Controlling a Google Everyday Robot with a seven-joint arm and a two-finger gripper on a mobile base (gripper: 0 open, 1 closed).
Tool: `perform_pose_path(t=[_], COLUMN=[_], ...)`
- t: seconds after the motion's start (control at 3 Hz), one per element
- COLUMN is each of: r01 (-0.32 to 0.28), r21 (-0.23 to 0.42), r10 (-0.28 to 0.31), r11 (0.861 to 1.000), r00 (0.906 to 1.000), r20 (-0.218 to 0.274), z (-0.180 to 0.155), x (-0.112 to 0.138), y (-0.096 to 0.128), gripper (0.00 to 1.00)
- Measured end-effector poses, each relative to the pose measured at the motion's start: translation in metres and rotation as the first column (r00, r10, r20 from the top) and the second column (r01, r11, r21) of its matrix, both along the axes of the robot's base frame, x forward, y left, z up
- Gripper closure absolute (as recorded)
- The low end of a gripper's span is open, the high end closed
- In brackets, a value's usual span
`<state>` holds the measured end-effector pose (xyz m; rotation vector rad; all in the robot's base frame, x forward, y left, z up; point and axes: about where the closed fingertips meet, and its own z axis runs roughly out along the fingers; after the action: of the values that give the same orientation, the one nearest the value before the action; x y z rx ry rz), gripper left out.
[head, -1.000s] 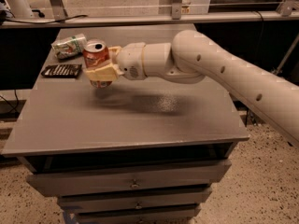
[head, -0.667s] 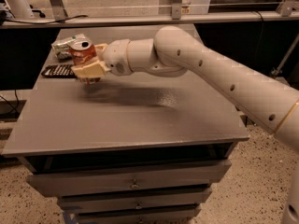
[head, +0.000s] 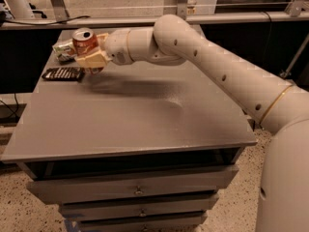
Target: Move coke can near rxbar chocolate
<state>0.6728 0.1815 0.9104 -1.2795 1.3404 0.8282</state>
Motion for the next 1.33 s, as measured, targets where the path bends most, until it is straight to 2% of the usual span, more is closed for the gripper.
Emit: perform_pose_path(t=[0.67, 1.33], r01=[0.033, 0.021], r21=[-0.011, 0.014], r10=[-0.033, -0.021], r11=[0.999, 1.0], r00=[0.9994, 0.9982], r20=[-0.006, -0.057], z=[-0.015, -0.033], x=[0.023, 0.024], y=[-0.008, -0.007], gripper=[1.0, 1.0])
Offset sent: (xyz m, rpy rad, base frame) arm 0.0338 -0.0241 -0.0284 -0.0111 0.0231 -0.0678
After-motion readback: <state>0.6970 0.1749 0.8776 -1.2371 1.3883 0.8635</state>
